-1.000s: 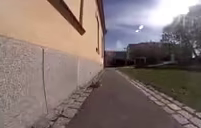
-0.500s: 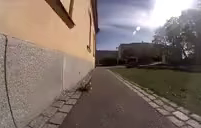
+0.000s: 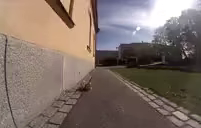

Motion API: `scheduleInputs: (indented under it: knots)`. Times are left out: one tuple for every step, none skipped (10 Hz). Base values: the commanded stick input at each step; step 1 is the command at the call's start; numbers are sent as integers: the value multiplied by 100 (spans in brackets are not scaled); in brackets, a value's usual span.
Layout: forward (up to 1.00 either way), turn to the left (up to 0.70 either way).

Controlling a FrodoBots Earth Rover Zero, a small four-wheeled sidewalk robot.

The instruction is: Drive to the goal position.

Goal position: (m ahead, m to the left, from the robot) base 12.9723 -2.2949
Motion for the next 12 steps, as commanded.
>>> scheduleInputs:
  knots:
    - [50, 0]
    - [52, -4]
    - [59, -16]
    - [66, -27]
    - [70, -12]
    - [70, 0]
    - [70, 0]
    - [70, -2]
    - [70, -4]
    - [70, -5]
    - [70, 0]
    - [70, 0]
